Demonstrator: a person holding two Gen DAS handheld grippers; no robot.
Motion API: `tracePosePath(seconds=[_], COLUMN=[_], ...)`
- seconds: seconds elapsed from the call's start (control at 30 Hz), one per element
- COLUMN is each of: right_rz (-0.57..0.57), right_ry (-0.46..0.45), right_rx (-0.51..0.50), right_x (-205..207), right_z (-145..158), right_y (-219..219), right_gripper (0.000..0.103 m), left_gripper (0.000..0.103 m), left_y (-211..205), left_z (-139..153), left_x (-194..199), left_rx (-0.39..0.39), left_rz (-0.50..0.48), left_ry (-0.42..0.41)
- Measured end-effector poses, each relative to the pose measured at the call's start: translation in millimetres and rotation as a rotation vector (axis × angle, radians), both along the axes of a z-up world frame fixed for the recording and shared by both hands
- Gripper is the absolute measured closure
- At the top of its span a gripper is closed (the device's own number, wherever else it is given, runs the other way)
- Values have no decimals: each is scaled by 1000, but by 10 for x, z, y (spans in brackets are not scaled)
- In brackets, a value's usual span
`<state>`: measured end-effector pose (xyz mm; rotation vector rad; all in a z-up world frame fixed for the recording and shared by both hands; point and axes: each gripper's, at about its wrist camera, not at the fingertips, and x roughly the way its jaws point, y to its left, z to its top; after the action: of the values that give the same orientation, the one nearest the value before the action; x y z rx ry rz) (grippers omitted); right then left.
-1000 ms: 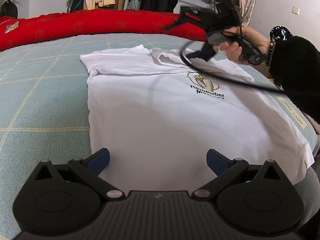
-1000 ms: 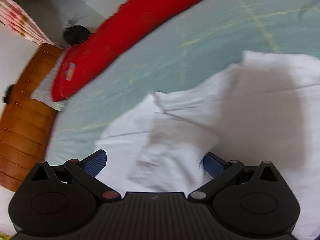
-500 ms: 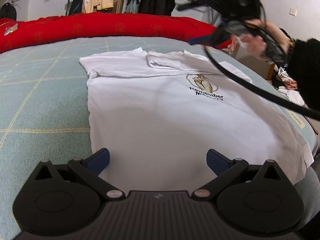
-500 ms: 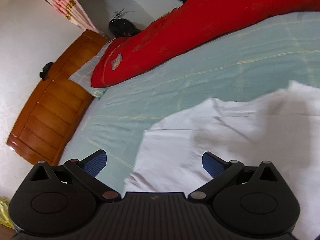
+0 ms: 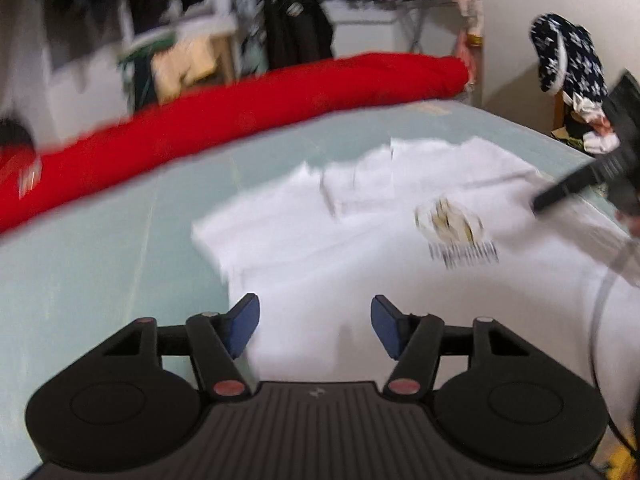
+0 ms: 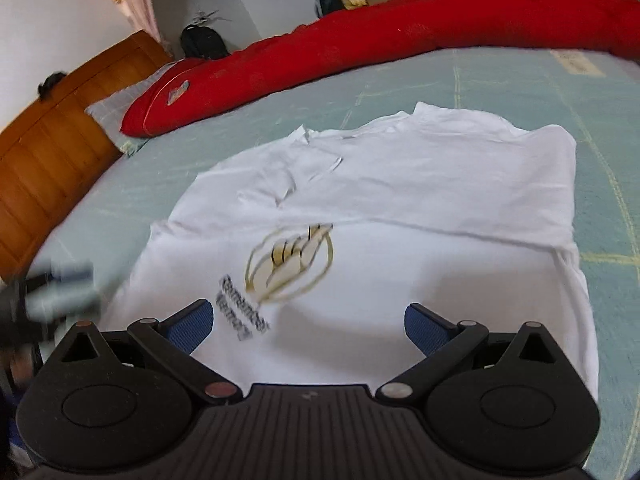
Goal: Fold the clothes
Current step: 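Lift the open right tool away from the folded sleeve, then move the left tool to the shirt side edge and grasp it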
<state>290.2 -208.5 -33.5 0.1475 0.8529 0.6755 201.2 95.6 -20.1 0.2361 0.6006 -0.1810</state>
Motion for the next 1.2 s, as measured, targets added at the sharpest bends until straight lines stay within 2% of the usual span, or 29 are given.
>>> tracePosePath(seconds=[0.1,0.17,0.27,0.37,0.47,0.57,0.7,0.77,1.0,1.2], right_rz=[-4,-5,-10,-31,-50,-54,-52,-52,-66,-65], right_ry=[-30,-40,-74,-117,-121,-116,-106,-102,-100,-101], right_rx=[0,10,8,-24,-39,-38,-39,-40,-23,-19], right_x=[-78,-94,-111,-99,-43,-24,-27,-33,-32,-52], right_z=[-16,-5,22,38,27,-25,-104,-133,-150,-152], right_y=[-78,-130,-204,-284,-370,-404,-418,-419,-428,-411], right_gripper=[0,0,0,0,0,0,0,0,0,0], left_gripper=[49,63,76,76,75,75,74,68,68,67], left_y=[-251,-427,-592,-679,-752,-790,-874,-940,-1199,-1466], left_z=[-13,-143,-380,-547,-624,-613,-583,-571,-670,-766], left_x=[459,748,1084,1243,1314,1363,1321,1276,1410,1467], left_rx=[71,126,195,235,259,259,301,329,479,641], left_rz=[-47,-72,-81,-92,-103,-104,-161,-207,-226,-277], left_ry=[-21,-7,43,41,16,-3,-32,-41,-82,-131])
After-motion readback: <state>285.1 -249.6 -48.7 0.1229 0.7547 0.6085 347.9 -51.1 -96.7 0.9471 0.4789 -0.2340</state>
